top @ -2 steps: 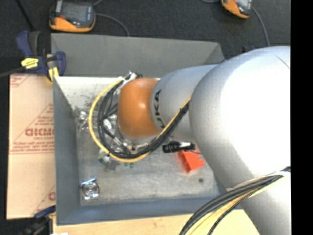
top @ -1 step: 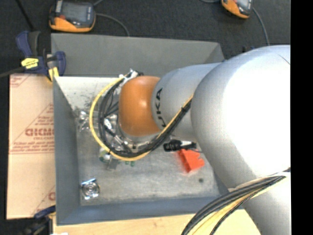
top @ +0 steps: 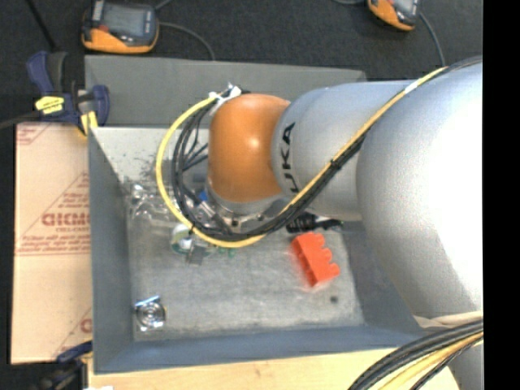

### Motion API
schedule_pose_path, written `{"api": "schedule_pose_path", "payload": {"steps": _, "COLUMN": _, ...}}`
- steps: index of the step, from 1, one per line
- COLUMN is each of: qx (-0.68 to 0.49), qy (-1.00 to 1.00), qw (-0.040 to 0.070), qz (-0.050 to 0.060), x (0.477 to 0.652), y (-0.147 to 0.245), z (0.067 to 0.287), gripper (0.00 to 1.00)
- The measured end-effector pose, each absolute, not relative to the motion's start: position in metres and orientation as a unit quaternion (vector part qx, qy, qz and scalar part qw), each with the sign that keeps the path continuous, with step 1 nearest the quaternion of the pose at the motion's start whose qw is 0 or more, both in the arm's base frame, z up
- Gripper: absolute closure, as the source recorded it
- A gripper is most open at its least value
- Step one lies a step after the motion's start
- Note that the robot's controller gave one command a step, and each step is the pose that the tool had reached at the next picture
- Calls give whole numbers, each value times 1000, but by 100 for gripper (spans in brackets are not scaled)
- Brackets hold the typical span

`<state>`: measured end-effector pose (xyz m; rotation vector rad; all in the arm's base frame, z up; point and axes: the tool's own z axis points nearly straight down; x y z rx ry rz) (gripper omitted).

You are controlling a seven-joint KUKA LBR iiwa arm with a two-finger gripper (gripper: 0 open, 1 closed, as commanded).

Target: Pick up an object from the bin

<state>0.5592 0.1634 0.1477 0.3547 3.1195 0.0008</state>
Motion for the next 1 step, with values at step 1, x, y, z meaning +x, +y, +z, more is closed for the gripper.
{"api": "schedule_pose_path", "payload": {"steps": 1, "qx": 113, "qy": 994, "qw": 3, "qz": 1, "x": 561, "y": 162, "z": 185, "gripper": 100}}
